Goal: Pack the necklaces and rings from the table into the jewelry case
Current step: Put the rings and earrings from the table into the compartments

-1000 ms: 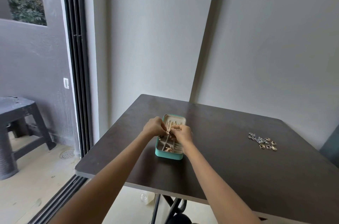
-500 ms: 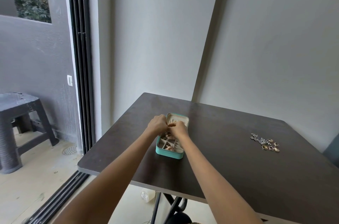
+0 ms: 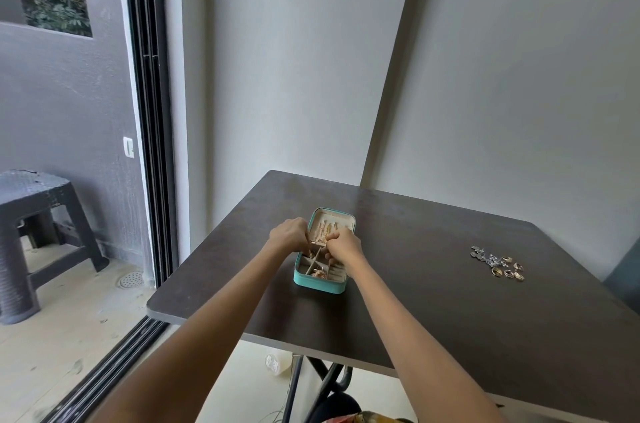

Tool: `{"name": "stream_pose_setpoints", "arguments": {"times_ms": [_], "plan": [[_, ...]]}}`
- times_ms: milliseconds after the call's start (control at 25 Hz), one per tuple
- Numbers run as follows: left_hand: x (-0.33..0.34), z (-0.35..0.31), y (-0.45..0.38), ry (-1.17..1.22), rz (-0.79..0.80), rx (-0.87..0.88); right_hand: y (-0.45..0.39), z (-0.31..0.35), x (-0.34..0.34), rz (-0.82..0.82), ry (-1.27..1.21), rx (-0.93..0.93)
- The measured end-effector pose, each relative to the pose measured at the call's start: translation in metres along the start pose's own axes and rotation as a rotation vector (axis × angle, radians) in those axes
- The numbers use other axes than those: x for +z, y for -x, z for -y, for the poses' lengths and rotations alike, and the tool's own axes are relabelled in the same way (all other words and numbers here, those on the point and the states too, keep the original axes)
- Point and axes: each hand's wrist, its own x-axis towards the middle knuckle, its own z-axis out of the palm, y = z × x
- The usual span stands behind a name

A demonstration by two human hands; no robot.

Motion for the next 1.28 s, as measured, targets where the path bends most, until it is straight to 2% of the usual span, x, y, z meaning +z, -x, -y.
{"name": "stream_pose_setpoints", "arguments": {"times_ms": [160,440,520,640,720,1000,1280], "plan": [[-0.002,0.000,0.000,-0.054,-0.006,-0.003,0.002,-0.004,-0.003,0.020,-0.124,0.021],[-0.002,-0.002,0.000,-0.107,-0.028,-0.011,0.003,-0.007,-0.004,0.064,-0.137,0.006],[-0.001,-0.005,-0.001,-0.098,-0.078,0.020,0.005,-0.004,-0.008,0.069,-0.163,-0.003],[0.001,-0.026,-0.001,-0.059,-0.231,0.114,0.001,-0.006,-0.017,-0.023,-0.199,-0.059],[0.005,-0.052,0.000,0.026,-0.265,0.201,-0.003,-0.012,-0.029,-0.093,-0.213,-0.081],[0.075,-0.168,-0.011,0.451,-0.131,0.315,-0.016,-0.093,-0.124,-0.362,-0.168,0.029],[0.162,-0.275,-0.018,0.532,0.037,0.416,-0.019,-0.199,-0.209,-0.598,-0.120,0.185]]}}
